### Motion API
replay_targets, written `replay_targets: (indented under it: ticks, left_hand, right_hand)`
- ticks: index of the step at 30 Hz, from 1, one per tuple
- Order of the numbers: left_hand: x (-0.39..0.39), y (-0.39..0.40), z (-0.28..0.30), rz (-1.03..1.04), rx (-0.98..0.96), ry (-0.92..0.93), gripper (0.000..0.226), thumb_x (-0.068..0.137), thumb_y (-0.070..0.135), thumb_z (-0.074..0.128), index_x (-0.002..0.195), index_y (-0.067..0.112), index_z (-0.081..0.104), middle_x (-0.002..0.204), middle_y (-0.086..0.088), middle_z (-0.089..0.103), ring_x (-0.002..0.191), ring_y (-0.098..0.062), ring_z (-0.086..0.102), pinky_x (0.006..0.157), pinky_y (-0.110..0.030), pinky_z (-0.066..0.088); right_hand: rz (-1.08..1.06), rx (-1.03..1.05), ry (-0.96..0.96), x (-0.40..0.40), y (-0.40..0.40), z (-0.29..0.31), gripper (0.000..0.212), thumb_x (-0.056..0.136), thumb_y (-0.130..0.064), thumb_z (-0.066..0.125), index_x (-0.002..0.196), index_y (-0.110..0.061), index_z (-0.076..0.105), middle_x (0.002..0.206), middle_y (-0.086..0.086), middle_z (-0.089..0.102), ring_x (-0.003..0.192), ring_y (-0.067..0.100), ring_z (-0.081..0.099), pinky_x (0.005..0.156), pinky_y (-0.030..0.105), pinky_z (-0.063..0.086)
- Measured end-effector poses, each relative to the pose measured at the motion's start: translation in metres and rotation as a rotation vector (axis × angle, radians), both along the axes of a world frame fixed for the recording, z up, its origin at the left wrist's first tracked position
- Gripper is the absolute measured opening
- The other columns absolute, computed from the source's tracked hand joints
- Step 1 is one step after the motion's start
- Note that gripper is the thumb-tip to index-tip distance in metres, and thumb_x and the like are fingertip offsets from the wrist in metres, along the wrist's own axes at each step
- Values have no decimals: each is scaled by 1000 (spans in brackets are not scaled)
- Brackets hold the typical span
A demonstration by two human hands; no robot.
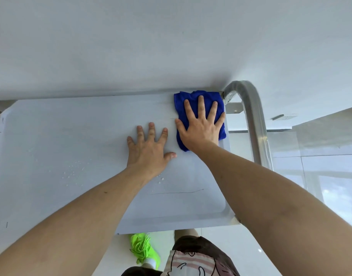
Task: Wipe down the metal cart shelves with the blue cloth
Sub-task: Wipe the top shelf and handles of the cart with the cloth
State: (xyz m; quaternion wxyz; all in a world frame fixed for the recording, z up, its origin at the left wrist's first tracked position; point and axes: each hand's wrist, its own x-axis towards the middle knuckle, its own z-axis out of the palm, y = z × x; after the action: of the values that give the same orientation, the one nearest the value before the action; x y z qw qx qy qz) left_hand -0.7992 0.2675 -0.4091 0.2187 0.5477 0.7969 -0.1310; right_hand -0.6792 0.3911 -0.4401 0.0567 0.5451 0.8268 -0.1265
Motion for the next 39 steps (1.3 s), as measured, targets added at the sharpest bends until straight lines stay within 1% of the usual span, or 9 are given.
replay_targets:
  ticks: [11,17,23,27,30,33,35,37,39]
  left_hand:
    - [-7,16,-6,23,26,13,87,84,80,25,154,35,-2,164,-10,-10,147,-44,-5,113,-67,13]
    - [9,20,-4,10,1,1,86,86,77,30,154,34,-3,164,-9,-11,148,-43,-6,114,-67,13]
    - [4,17,4,29,-36,-14,88,86,76,36,154,34,0,164,-7,-11,148,-42,-6,114,-64,16]
    - [5,20,12,42,-90,-40,91,85,74,41,155,33,-1,164,-7,-12,148,-42,-7,113,-63,21]
    - [6,21,15,43,-141,-72,91,86,73,42,155,32,0,164,-7,-13,147,-43,-8,112,-63,23]
    - [1,29,21,31,-187,-101,80,92,63,38,156,32,2,164,-9,-12,146,-46,-9,114,-62,19]
    - [1,31,24,23,-183,-164,72,94,48,38,156,32,5,164,-9,-12,146,-47,-9,117,-60,17]
    - [-1,20,25,35,-89,-254,68,94,36,40,155,29,14,164,-10,-4,148,-42,-4,118,-55,18]
    - [-4,-1,23,74,79,-321,64,95,30,42,155,23,21,164,-10,6,150,-34,4,119,-47,20]
  right_hand:
    - [-99,-30,30,43,-66,3,68,96,-70,15,157,-43,3,169,-1,-2,151,37,-16,116,64,-10]
    - [-197,-36,20,73,-132,4,68,96,-71,15,157,-43,5,169,-1,-3,151,36,-15,116,62,-12]
    - [-235,-89,15,70,-191,5,68,96,-72,10,157,-43,1,168,0,-8,150,37,-19,116,61,-14]
    - [-229,-120,17,67,-221,10,70,95,-73,10,157,-42,0,168,1,-10,149,36,-22,116,60,-16]
    - [-210,-164,5,65,-244,15,71,95,-74,8,157,-42,-4,167,1,-17,148,37,-26,115,60,-19]
    - [-142,-200,2,52,-260,20,73,93,-73,4,157,-39,-6,166,4,-20,147,41,-26,113,62,-19]
    - [-75,-210,2,45,-265,23,72,94,-72,4,157,-39,-2,167,5,-15,147,43,-18,112,64,-11]
    - [-19,-205,0,44,-264,25,69,95,-71,7,157,-40,2,168,4,-8,148,44,-10,112,64,0]
    - [24,-177,-2,45,-258,24,67,96,-70,11,156,-42,4,169,4,-4,149,43,-7,113,63,1]
